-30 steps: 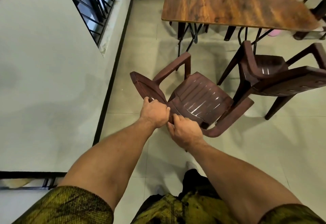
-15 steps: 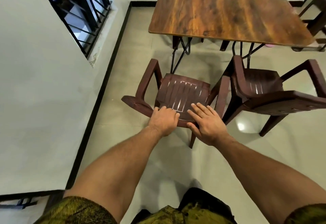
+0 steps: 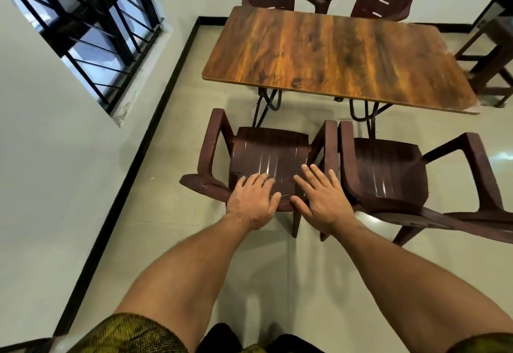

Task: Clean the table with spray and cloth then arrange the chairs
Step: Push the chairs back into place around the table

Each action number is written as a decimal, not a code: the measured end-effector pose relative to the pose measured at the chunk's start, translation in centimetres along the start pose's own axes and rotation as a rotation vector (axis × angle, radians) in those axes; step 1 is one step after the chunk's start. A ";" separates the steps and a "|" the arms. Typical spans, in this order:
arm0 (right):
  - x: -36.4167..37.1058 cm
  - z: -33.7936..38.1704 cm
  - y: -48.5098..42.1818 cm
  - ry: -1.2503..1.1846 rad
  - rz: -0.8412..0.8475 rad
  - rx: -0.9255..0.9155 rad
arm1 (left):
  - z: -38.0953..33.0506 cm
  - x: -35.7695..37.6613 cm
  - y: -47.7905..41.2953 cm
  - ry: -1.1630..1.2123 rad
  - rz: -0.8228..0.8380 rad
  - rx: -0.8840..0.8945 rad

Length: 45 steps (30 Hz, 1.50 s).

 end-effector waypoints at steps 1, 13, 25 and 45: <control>0.0 0.1 -0.4 -0.004 0.004 -0.003 | 0.3 0.0 -0.4 -0.002 0.006 -0.003; 0.4 0.5 -2.7 0.026 0.044 -0.057 | 2.0 -0.1 -2.7 0.008 0.033 0.034; -0.8 3.4 -0.6 0.000 0.074 0.005 | 2.1 -0.1 -2.1 -0.082 0.163 0.168; -0.6 2.5 -1.1 -0.105 0.031 0.139 | 3.8 -1.5 -2.7 -0.202 0.201 -0.111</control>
Point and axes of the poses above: each hand's wrist, its own y-axis away from the middle knuckle, its own x-axis out of the palm, z = x × y, the point moved 8 cm from there along -y, towards the middle knuckle, and after that the axes turned 5 degrees about -z, right-handed, at the moved point
